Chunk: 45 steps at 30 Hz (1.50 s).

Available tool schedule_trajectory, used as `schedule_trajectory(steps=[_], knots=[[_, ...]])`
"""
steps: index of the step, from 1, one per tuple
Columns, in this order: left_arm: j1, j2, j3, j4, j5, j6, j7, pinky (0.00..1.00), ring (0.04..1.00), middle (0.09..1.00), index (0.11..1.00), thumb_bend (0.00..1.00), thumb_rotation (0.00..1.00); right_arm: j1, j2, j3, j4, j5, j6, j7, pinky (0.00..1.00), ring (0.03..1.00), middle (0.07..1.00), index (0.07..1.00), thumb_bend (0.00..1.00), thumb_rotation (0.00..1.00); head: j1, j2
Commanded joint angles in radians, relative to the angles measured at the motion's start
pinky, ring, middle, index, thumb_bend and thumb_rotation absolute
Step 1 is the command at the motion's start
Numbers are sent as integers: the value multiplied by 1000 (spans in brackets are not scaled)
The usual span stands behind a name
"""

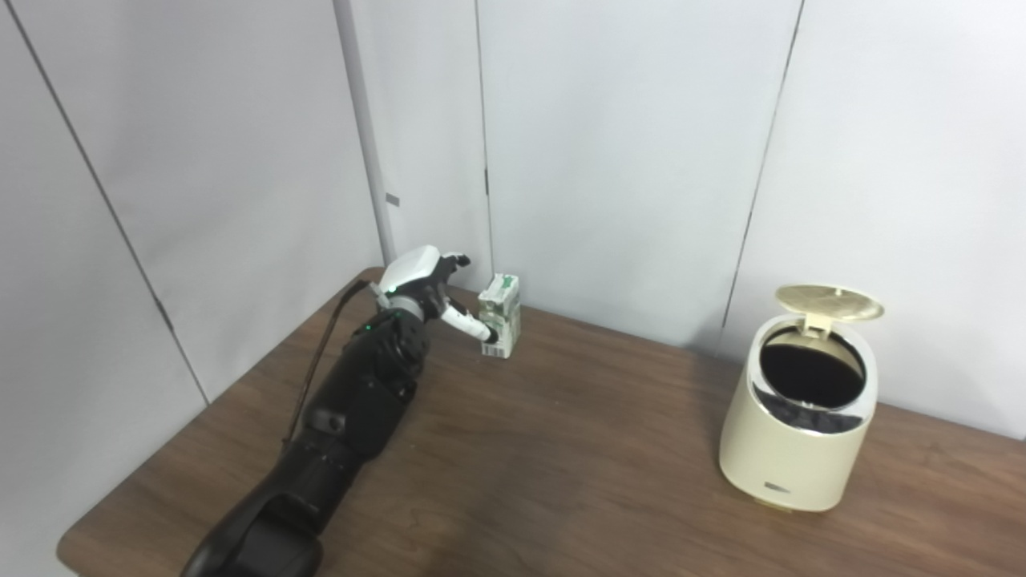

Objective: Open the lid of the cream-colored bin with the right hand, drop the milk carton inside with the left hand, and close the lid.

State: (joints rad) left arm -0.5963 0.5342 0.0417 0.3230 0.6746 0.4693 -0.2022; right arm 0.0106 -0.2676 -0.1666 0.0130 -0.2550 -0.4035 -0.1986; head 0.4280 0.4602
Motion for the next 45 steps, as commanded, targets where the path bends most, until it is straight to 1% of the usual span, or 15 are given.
schedule_trajectory(steps=[1,3,5,7,11,15,20,25,29,34,37,39,41,42,45], knots=[[-59,24,18,-29,35,0,-9,568,786,864,931,1000,194,34,7,1,6,-6,-26,-3,478,610,643,604,474,738,-6,1],[-62,29,16,-27,42,0,-33,579,797,878,933,1000,203,43,0,-3,0,-6,-26,-1,480,613,643,605,463,738,-14,4],[-69,43,-4,-16,42,0,-62,691,876,933,946,1000,208,51,-6,-8,-1,-12,-26,-2,476,608,642,609,460,739,-17,4],[-78,61,-35,-6,39,0,-87,696,879,933,947,1000,212,59,-9,-12,-7,-12,-18,1,471,605,641,609,467,740,-20,3],[-93,69,-41,15,-46,-25,-99,692,839,890,923,1000,157,72,-21,-18,-8,-27,-25,2,464,603,639,609,468,746,-31,0],[-98,71,-44,73,-111,-110,-55,741,849,872,875,1000,133,80,-37,-23,13,-44,-43,-5,465,606,640,612,452,749,-45,-10],[-96,60,-26,137,-213,-209,-18,815,876,874,875,1000,146,88,-65,-28,49,-53,-59,-13,467,609,644,609,435,749,-62,-20],[-103,53,-41,179,-252,-231,2,881,921,896,883,1000,140,102,-82,-41,45,-74,-20,-11,448,596,639,614,427,766,-76,-26],[-117,52,-58,214,-270,-264,12,908,935,902,899,996,126,103,-93,-55,67,-64,-31,-16,446,591,633,605,425,735,-85,-28],[-150,51,-85,285,-285,-309,32,935,946,908,907,963,59,104,-106,-66,86,-85,-15,-21,434,577,626,616,465,800,-94,-35],[-171,53,-103,321,-283,-326,42,921,935,906,910,976,44,108,-108,-71,87,-96,-6,-23,430,575,622,611,487,821,-100,-37],[-183,52,-109,342,-285,-330,50,849,896,895,909,980,13,114,-109,-73,78,-103,8,-21,405,560,618,608,493,832,-104,-39],[-187,47,-109,353,-288,-333,65,728,829,878,900,978,11,119,-110,-76,70,-110,11,-22,381,543,613,607,477,825,-107,-38],[-188,46,-109,355,-289,-334,70,704,813,873,897,976,15,121,-110,-76,69,-111,11,-22,378,540,612,607,473,822,-107,-38],[-186,41,-126,348,-256,-302,114,629,747,834,872,931,74,125,-109,-80,61,-107,23,-17,371,529,610,603,486,822,-108,-35]])
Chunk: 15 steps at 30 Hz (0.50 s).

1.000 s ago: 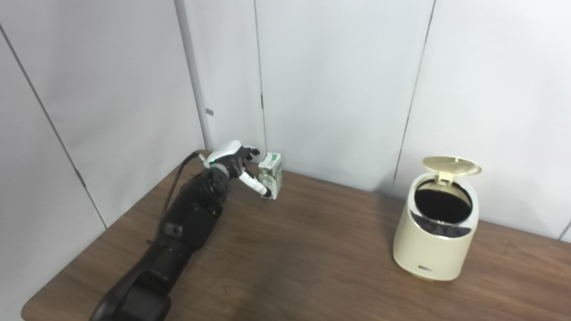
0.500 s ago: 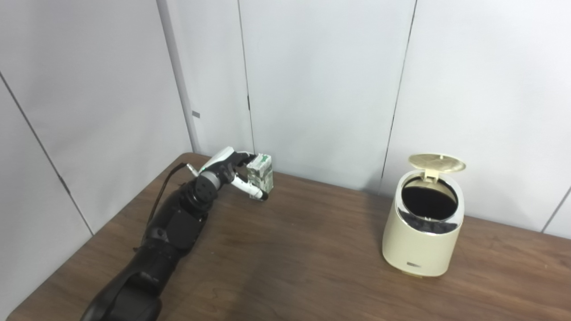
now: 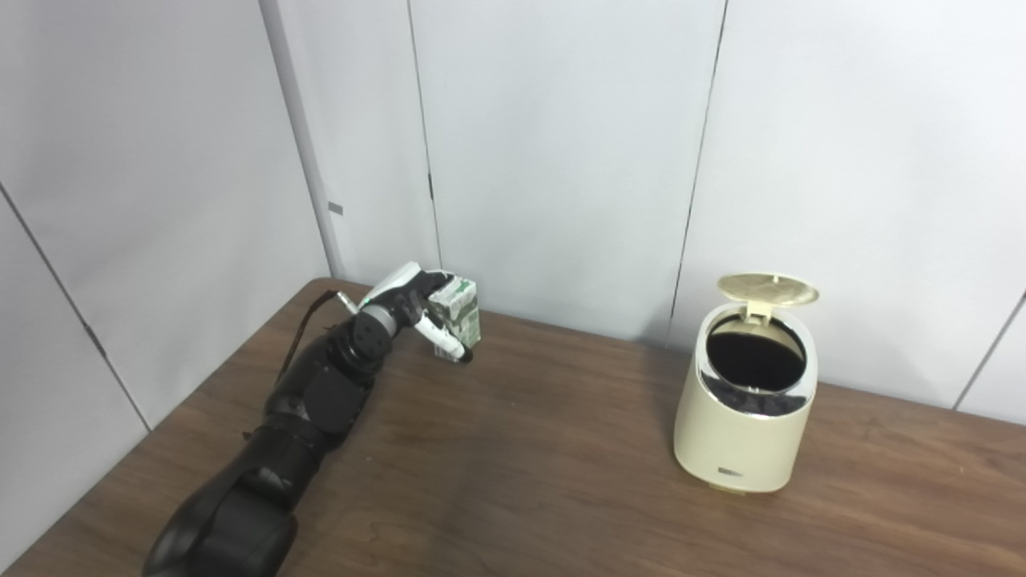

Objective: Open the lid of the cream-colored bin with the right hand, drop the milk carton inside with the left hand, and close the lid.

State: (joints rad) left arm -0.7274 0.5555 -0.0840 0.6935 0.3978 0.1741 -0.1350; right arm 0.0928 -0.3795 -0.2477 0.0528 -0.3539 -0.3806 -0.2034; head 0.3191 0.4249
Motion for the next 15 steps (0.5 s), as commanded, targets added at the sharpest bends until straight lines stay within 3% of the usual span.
schedule_trajectory(steps=[1,7,10,15], knots=[[-55,16,-2,-23,27,5,63,617,736,827,867,923,83,45,4,-1,17,-9,8,-10,371,528,610,602,489,823,0,3],[-54,-3,5,-16,28,14,150,572,665,723,759,871,168,47,7,2,10,-14,22,-8,371,531,611,604,491,802,-3,1],[-53,-13,9,-14,29,3,199,511,601,638,681,857,147,45,9,4,13,-18,19,-11,361,524,609,602,501,800,-3,-1],[-57,-12,4,-21,33,17,212,495,586,628,661,836,118,37,9,7,35,-21,-9,-24,368,526,606,600,505,788,-4,-4]])
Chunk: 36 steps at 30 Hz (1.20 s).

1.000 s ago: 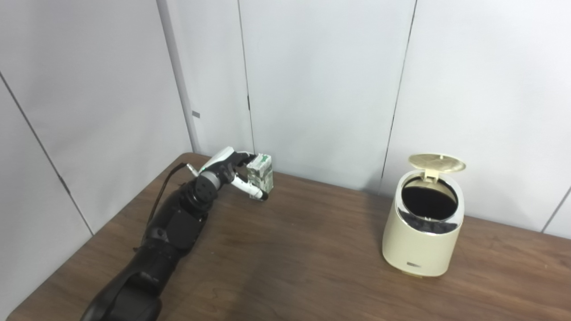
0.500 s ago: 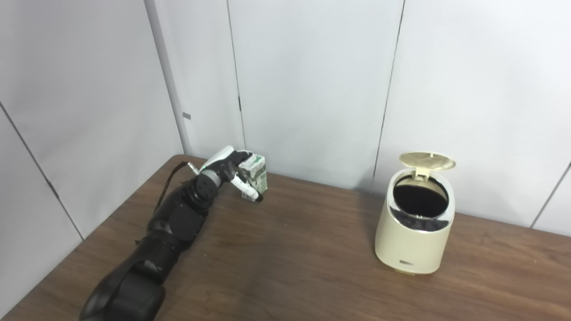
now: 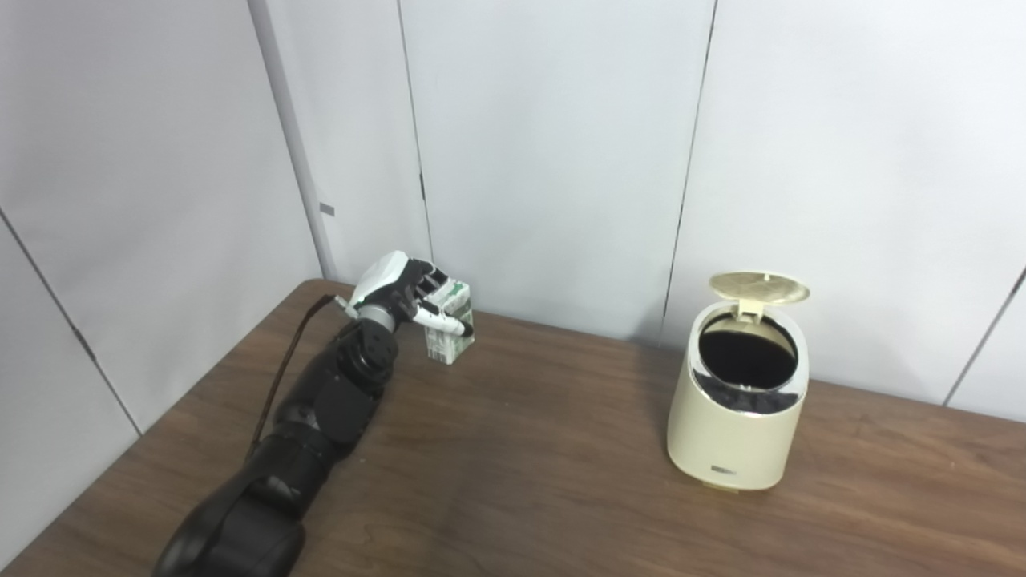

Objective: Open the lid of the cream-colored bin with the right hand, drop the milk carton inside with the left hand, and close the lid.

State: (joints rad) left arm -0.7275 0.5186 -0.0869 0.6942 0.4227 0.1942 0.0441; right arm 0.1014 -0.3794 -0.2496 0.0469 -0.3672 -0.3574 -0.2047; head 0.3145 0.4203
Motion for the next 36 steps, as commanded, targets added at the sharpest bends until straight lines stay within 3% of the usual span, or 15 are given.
schedule_trajectory(steps=[1,11,16,17,18,20,24,31,36], knots=[[-58,26,7,-24,8,-2,32,496,587,630,661,835,117,30,9,10,38,-7,-28,-20,368,525,607,600,504,786,1,1],[-70,37,-14,-36,37,34,28,479,572,634,628,841,173,33,15,13,20,-11,-1,-12,387,547,620,610,487,764,-1,2],[-70,32,-15,-20,46,-3,78,469,549,603,580,813,68,29,15,15,31,-17,-14,-20,333,487,599,616,473,755,-5,1],[-71,30,-16,-14,49,-7,90,457,536,588,536,671,63,28,15,15,35,-18,-22,-23,289,432,569,616,469,755,-5,1],[-72,28,-17,-9,52,-12,104,446,524,575,513,599,59,28,14,16,37,-19,-24,-24,280,423,560,616,467,754,-5,1],[-74,21,-16,3,59,-30,139,409,489,537,485,538,27,30,17,16,26,-24,-8,-21,351,510,598,612,469,757,-4,2],[-78,13,-20,16,67,-44,188,357,434,507,476,522,1,31,21,19,17,-21,-5,-18,402,560,626,598,456,738,-4,1],[-87,16,-31,31,78,-58,219,330,409,483,484,523,0,30,26,23,12,-16,5,-14,341,494,611,610,451,728,-4,-1],[-94,18,-40,38,83,-47,220,318,400,472,488,524,0,26,25,26,17,-23,-4,-20,371,531,617,610,433,724,-5,-2]])
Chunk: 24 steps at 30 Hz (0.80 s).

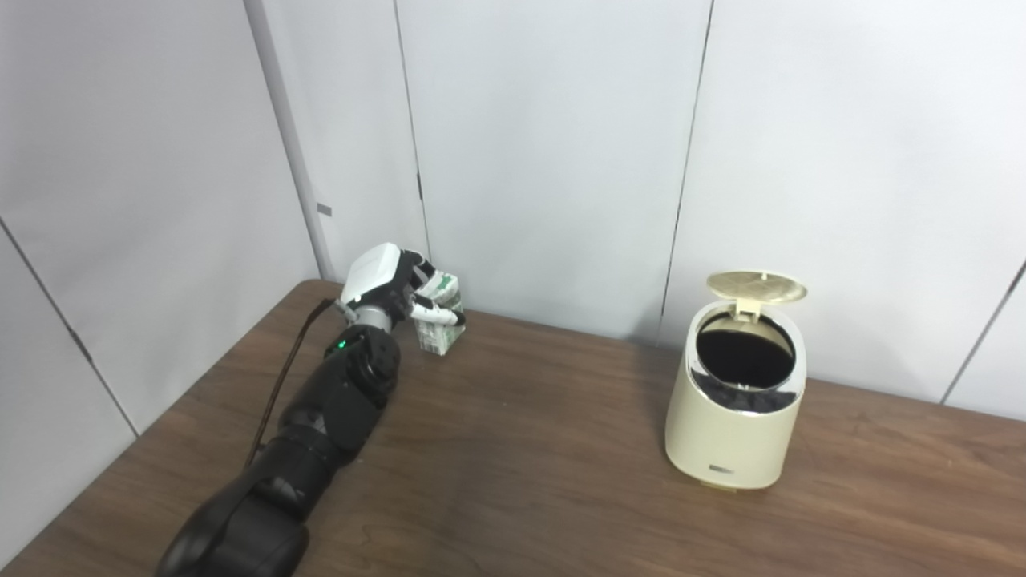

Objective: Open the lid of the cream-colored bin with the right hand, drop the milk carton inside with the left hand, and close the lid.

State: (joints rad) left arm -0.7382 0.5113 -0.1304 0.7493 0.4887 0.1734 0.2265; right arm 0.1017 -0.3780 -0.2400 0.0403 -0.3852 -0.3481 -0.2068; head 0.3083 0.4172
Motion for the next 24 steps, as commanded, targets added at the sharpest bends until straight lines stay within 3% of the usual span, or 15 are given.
schedule_trajectory(steps=[1,4,7,13,24], knots=[[-84,26,3,-19,16,-26,33,318,400,472,488,524,0,26,24,17,25,-9,-13,-19,371,531,617,610,433,724,1,2],[-82,28,-1,-25,18,-24,27,326,408,483,484,524,0,26,26,17,22,-13,-5,-19,362,521,615,619,423,717,3,3],[-81,29,-3,-29,19,-18,21,327,412,485,484,524,0,23,32,18,21,-17,1,-20,247,386,556,624,423,732,4,2],[-65,29,9,-93,-1,-17,-18,335,417,484,485,523,0,11,47,30,14,-27,16,-17,343,510,611,618,443,741,11,-5],[-24,26,52,-236,-45,-21,-60,338,408,478,489,522,0,-25,78,60,21,-28,16,-25,418,573,639,608,407,692,12,-29]])
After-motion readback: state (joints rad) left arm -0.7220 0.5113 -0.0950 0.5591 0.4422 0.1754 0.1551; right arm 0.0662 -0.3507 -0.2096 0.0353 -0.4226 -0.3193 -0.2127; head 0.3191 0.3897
